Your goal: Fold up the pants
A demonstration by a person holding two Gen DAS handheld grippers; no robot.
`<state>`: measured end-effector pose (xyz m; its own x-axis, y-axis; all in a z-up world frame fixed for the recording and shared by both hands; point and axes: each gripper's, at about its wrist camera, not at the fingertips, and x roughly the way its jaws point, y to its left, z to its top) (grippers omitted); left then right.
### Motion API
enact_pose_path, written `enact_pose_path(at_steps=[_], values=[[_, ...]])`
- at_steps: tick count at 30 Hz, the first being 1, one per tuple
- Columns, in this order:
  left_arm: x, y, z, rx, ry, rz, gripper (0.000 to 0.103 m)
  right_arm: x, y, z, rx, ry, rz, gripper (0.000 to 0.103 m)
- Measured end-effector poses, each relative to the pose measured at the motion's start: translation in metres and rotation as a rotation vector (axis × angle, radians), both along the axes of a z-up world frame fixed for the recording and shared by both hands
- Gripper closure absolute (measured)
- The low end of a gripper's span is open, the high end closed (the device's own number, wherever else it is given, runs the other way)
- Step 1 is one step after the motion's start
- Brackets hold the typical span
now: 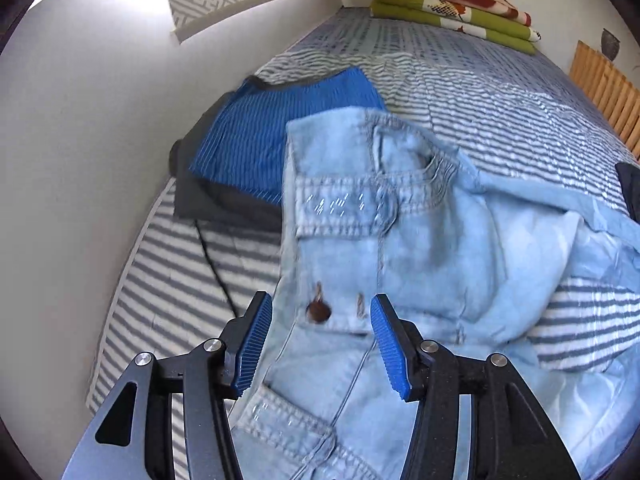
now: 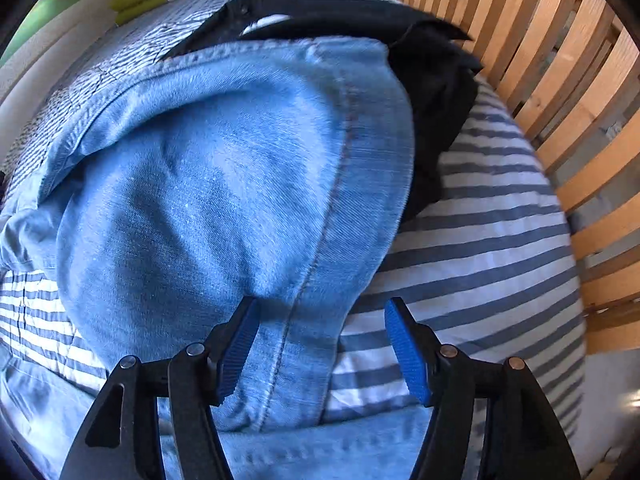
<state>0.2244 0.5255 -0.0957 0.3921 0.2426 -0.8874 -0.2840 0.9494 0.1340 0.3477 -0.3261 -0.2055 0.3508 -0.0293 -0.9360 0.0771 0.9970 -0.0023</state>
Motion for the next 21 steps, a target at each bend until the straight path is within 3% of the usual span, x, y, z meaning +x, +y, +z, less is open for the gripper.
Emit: enact_pose_path(at_steps=[1,3,6,9,11,12,13,15,21], values=[[-0.006,0.001,-0.002,0.001,0.01,0.006,0.048,0.0,0.004,0.001,0.02,-0.007,0.012,0.073],[-0.018,0.006,-0.004,0.002,0.024,0.018,0.048,-0.001,0.016,0.009,-0.037,-0.029,0.04,0.09],[-0.04,0.015,-0.007,-0.008,0.02,0.051,0.048,0.0,0.028,0.03,-0.188,-0.088,0.057,0.095],[-0.062,0.026,-0.014,-0.028,0.031,0.082,0.048,0.006,0.013,0.051,-0.266,-0.126,-0.071,0.095],[-0.078,0.033,-0.021,-0.048,0.045,0.089,0.048,0.004,0.01,0.057,-0.269,-0.124,-0.076,0.093],[-0.086,0.036,-0.025,-0.059,0.054,0.093,0.048,0.002,0.012,0.058,-0.275,-0.103,-0.053,0.084],[-0.095,0.039,-0.029,-0.069,0.061,0.099,0.048,-0.001,0.012,0.06,-0.276,-0.088,-0.031,0.066],[-0.114,0.047,-0.037,-0.093,0.062,0.122,0.046,-0.014,0.015,0.073,-0.291,-0.123,-0.03,0.053],[-0.155,0.059,-0.07,-0.178,0.084,0.169,0.045,-0.079,-0.002,0.096,-0.141,-0.145,-0.086,0.053]])
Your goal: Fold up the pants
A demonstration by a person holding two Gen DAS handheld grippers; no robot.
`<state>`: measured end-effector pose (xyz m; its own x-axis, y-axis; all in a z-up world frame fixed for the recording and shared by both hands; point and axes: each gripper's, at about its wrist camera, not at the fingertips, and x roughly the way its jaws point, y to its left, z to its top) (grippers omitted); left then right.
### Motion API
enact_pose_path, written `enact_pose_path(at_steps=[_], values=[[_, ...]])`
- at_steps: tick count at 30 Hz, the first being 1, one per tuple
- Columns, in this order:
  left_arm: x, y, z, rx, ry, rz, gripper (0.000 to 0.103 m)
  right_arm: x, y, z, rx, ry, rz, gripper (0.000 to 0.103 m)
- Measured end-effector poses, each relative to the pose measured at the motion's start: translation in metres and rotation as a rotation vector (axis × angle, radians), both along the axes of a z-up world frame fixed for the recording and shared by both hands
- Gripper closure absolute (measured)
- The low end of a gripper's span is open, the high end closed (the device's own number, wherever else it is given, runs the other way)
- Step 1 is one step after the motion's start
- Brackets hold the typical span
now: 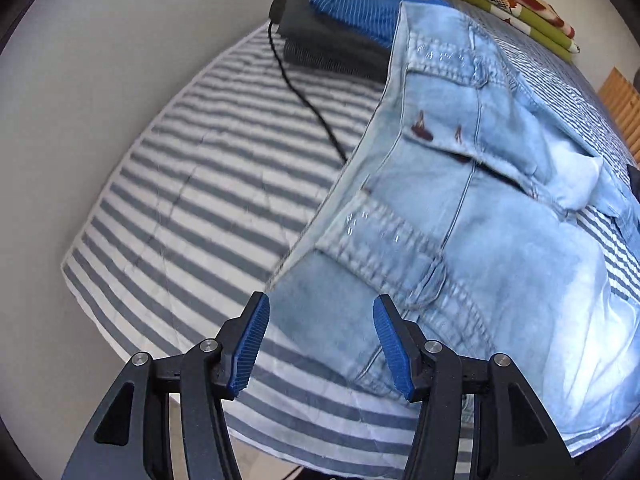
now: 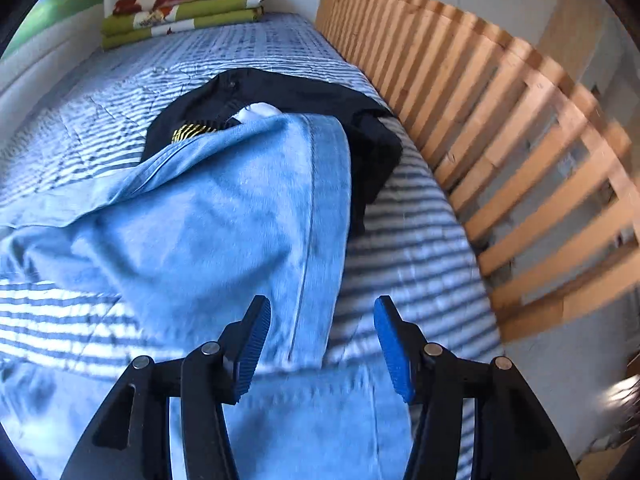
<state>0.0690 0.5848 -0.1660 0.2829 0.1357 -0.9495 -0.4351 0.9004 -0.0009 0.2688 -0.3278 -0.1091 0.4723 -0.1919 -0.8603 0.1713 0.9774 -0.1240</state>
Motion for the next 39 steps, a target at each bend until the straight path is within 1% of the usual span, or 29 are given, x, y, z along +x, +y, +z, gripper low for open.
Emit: enact_pose_path(at_steps=[2,5,9,11,15,17,18,19,20,22,24,29,32,33,34,36,37,39], values=[[-0.006,0.001,-0.01,-0.03,-0.004,0.011,0.045,-0.026,0.003,0.005,0.015,-0.001,-0.004,0.053],[-0.009,0.002,-0.023,-0.074,-0.008,0.029,0.043,-0.061,0.014,0.005,0.003,0.004,0.003,0.053],[-0.016,0.004,-0.033,-0.113,-0.046,0.056,0.041,-0.104,0.021,-0.01,0.011,0.048,0.012,0.053],[-0.018,0.005,-0.034,-0.125,-0.062,0.059,0.041,-0.119,0.017,-0.018,0.008,0.067,-0.01,0.053],[-0.02,0.006,-0.034,-0.141,-0.08,0.069,0.042,-0.139,-0.008,-0.032,0.06,0.098,-0.111,0.053],[-0.02,0.005,-0.033,-0.126,-0.081,0.07,0.049,-0.142,-0.018,-0.037,0.068,0.108,-0.144,0.053],[-0.019,0.005,-0.033,-0.117,-0.081,0.072,0.055,-0.144,-0.023,-0.039,0.062,0.116,-0.159,0.052],[-0.018,0.005,-0.032,-0.105,-0.081,0.075,0.065,-0.144,-0.025,-0.041,0.048,0.121,-0.172,0.051],[-0.019,0.005,-0.031,-0.095,-0.084,0.077,0.069,-0.145,-0.027,-0.043,0.028,0.123,-0.188,0.051],[-0.02,0.006,-0.029,-0.081,-0.092,0.084,0.087,-0.147,-0.031,-0.047,0.016,0.129,-0.222,0.047],[-0.02,0.009,-0.028,-0.081,-0.101,0.091,0.097,-0.148,-0.036,-0.053,0.049,0.144,-0.249,0.042],[-0.021,0.01,-0.02,-0.087,-0.13,0.088,0.099,-0.16,-0.046,-0.07,0.135,0.17,-0.292,0.04],[-0.019,0.008,-0.009,-0.086,-0.156,0.077,0.099,-0.161,-0.044,-0.077,0.138,0.189,-0.275,0.04],[-0.019,0.007,-0.003,-0.084,-0.165,0.072,0.099,-0.16,-0.041,-0.076,0.128,0.197,-0.261,0.049],[-0.019,0.007,0.002,-0.084,-0.176,0.066,0.099,-0.159,-0.036,-0.074,0.132,0.203,-0.24,0.074],[-0.022,0.01,0.013,-0.091,-0.204,0.071,0.099,-0.157,-0.029,-0.063,0.112,0.19,-0.218,0.085],[-0.023,0.012,0.017,-0.093,-0.212,0.073,0.099,-0.157,-0.026,-0.056,0.097,0.173,-0.206,0.088],[-0.025,0.013,0.019,-0.077,-0.194,0.075,0.099,-0.159,-0.025,-0.04,0.076,0.14,-0.209,0.088]])
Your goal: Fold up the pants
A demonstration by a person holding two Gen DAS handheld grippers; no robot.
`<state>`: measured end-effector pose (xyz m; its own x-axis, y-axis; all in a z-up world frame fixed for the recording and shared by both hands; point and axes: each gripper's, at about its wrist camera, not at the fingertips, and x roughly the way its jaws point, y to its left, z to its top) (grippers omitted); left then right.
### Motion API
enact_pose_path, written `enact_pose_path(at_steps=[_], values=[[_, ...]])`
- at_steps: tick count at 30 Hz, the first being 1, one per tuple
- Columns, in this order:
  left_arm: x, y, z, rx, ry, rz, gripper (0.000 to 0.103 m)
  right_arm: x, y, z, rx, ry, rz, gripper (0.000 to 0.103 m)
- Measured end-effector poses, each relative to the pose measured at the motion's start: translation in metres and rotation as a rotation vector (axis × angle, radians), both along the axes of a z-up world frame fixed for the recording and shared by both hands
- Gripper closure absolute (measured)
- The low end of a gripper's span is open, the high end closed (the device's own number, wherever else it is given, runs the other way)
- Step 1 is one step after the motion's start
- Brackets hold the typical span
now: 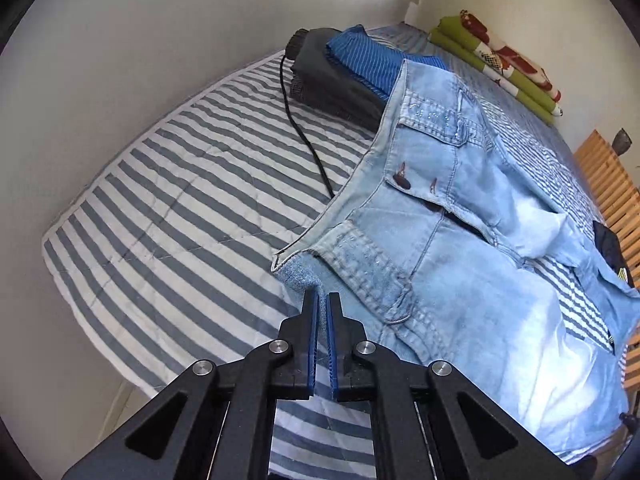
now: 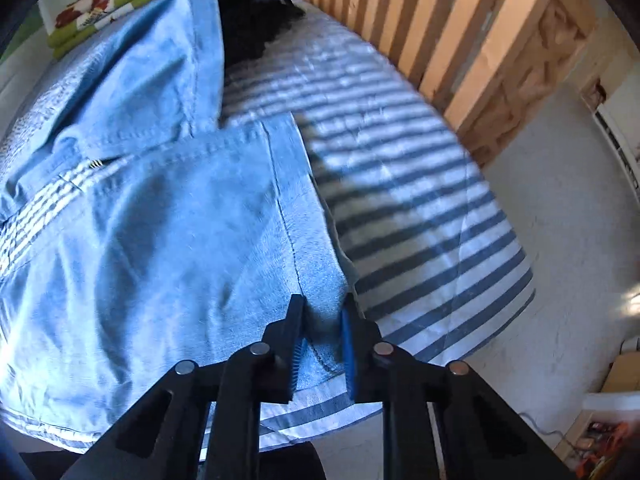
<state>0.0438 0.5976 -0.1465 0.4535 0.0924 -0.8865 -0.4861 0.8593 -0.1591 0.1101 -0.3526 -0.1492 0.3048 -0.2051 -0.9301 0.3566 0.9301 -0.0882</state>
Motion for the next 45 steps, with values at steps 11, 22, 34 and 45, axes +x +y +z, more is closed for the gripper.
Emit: enact_pose_path(at_steps=[11,22,34,45], values=[[0.044,-0.014,0.033,0.121,0.029,-0.046,0.069,0.028,0.034,0.037,-0.184,-0.061,0.103,0.057],[0.212,-0.075,0.071,0.162,-0.041,-0.24,0.062,0.144,0.142,0.077,-0.225,-0.227,0.484,0.057],[0.32,-0.055,0.061,0.148,-0.005,-0.188,0.048,0.249,0.328,0.013,-0.393,-0.163,0.998,0.047],[0.391,-0.045,0.029,0.239,0.11,-0.299,0.031,0.289,0.391,-0.037,-0.456,-0.099,1.167,0.042]])
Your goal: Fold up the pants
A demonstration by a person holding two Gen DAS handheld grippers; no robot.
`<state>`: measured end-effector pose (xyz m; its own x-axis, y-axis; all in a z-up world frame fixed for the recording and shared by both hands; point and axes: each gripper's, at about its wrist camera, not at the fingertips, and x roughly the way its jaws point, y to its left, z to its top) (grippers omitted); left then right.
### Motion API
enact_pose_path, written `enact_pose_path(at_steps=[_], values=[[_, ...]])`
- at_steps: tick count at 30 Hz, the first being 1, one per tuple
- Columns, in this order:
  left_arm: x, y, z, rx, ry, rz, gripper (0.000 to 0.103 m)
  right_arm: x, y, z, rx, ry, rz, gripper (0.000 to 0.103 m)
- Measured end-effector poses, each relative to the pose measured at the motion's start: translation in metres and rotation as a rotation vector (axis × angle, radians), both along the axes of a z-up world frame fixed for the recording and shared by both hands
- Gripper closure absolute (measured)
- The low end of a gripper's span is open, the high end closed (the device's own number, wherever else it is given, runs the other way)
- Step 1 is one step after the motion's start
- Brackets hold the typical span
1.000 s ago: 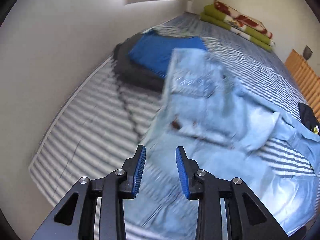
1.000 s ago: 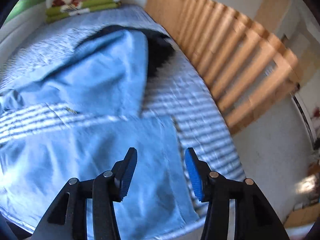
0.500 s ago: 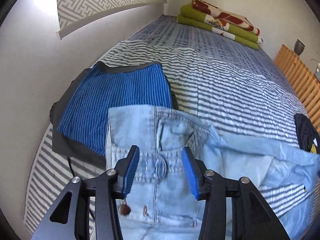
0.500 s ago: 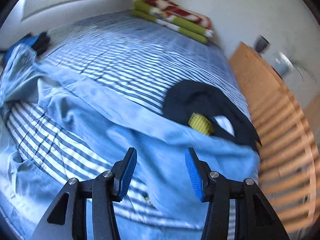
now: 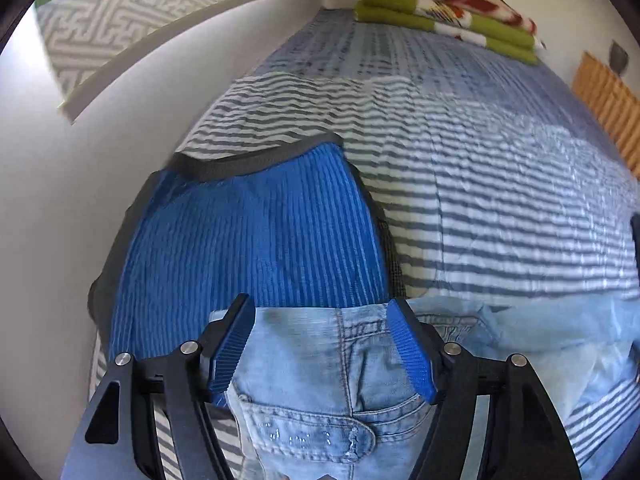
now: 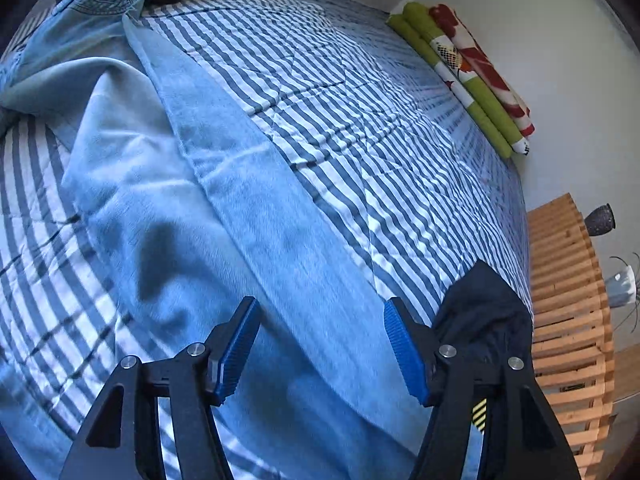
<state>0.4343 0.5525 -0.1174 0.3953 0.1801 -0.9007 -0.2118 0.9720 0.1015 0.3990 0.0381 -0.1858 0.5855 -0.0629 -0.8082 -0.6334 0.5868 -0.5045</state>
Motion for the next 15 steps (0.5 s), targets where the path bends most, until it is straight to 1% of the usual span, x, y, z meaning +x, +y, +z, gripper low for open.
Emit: enact_pose_path(at_steps=[5,7,10,11,12,14,15], values=[[-0.004,-0.013,-0.016,-0.005,0.028,-0.137,0.031,0.017,0.002,-0.019,-0.033,0.024,0.009,0.041],[-0.013,-0.021,-0.022,0.03,0.044,-0.179,0.031,0.024,-0.001,-0.024,-0.027,0.041,-0.015,0.041],[-0.018,-0.025,-0.032,0.04,0.085,-0.22,0.031,0.033,-0.011,-0.021,0.042,0.094,-0.052,0.043],[-0.019,-0.027,-0.034,0.055,0.092,-0.234,0.031,0.035,-0.015,-0.017,0.066,0.097,-0.06,0.043],[-0.022,-0.029,-0.035,0.069,0.092,-0.243,0.033,0.035,-0.019,-0.014,0.08,0.097,-0.061,0.043],[-0.024,-0.029,-0.036,0.084,0.096,-0.249,0.037,0.038,-0.026,-0.01,0.089,0.111,-0.07,0.047],[-0.024,-0.029,-0.037,0.092,0.093,-0.241,0.045,0.04,-0.03,-0.009,0.097,0.121,-0.079,0.05]])
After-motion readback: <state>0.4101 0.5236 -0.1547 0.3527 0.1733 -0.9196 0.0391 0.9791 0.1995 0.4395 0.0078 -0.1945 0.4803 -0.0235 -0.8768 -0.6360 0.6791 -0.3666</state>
